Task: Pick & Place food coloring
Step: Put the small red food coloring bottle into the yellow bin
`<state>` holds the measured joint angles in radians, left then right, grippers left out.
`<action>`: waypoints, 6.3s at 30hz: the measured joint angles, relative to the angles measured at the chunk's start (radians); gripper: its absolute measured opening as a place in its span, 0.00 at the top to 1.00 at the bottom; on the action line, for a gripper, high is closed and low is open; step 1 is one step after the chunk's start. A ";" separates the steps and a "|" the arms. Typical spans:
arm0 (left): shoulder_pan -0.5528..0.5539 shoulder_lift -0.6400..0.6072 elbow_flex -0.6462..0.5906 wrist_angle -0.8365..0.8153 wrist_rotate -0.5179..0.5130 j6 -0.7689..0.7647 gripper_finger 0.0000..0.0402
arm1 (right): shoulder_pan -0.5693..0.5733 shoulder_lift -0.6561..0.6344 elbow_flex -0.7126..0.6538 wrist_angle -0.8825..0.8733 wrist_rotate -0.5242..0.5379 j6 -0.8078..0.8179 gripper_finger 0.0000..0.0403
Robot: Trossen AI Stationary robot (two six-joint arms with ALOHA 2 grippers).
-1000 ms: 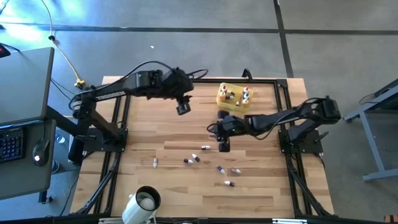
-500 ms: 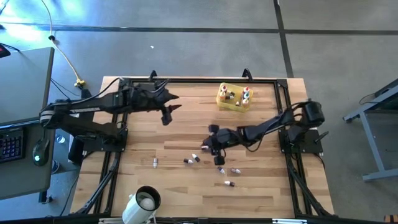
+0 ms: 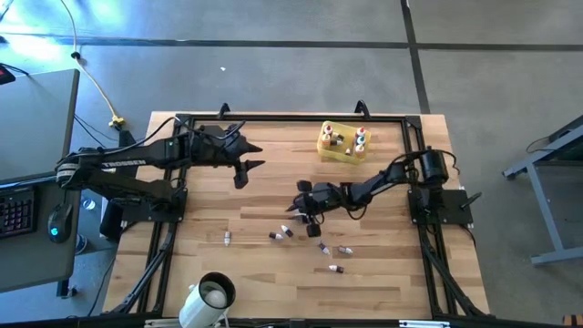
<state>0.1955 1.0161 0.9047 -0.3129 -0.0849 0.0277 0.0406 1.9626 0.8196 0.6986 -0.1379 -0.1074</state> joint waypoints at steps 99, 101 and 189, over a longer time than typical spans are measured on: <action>0.000 0.001 0.001 0.025 -0.005 -0.007 0.56 | -0.237 -0.483 -0.181 -0.398 0.592 -0.141 0.85; 0.000 0.001 0.001 0.025 -0.005 -0.007 0.56 | -0.278 -0.522 -0.181 -0.452 0.616 -0.111 0.85; 0.000 0.001 0.001 0.027 -0.040 -0.006 0.56 | 0.090 -0.156 0.055 -0.399 0.145 0.314 0.62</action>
<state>0.1959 1.0168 0.9058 -0.2863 -0.1249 0.0216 0.1306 1.8061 0.8747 0.3000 0.0069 0.2070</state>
